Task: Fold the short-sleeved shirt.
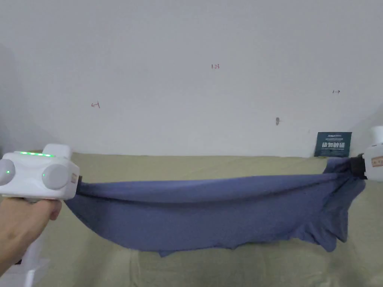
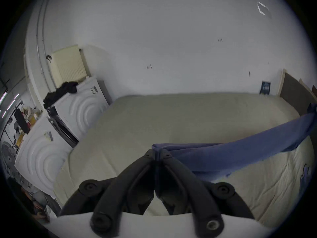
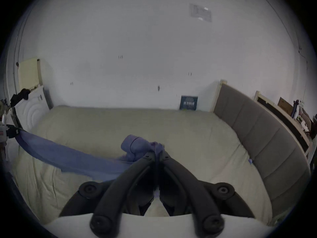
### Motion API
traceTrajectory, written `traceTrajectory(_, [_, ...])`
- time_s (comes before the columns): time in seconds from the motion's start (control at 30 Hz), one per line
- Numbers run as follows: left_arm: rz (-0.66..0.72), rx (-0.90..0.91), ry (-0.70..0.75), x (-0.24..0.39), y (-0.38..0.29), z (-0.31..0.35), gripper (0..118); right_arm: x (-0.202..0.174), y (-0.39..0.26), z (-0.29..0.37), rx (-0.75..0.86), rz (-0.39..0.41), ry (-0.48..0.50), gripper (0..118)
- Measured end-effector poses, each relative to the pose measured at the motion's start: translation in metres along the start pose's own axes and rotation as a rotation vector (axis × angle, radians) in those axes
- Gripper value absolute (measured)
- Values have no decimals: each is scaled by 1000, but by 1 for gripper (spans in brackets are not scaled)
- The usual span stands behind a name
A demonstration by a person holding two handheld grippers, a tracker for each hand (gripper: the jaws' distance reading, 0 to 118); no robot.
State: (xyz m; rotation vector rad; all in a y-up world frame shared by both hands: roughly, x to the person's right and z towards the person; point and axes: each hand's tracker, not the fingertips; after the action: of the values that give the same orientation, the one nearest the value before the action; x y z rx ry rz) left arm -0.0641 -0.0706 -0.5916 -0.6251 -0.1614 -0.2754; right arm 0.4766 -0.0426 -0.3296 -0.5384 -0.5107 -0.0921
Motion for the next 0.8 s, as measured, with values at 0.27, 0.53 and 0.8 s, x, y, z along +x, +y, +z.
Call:
traceTrajectory(0.27, [-40, -141, -97, -7, -145, 34, 2, 26, -153, 70, -139, -95, 42, 5])
traceTrajectory(0.53, [16, -262, -146, -30, -276, 98, 2, 48, -277, 155, -232, -106, 31, 5])
traceTrajectory(0.8, [91, -313, -200, -36, -318, 111, 3, 63, -315, 171, -285, -187, 39, 9])
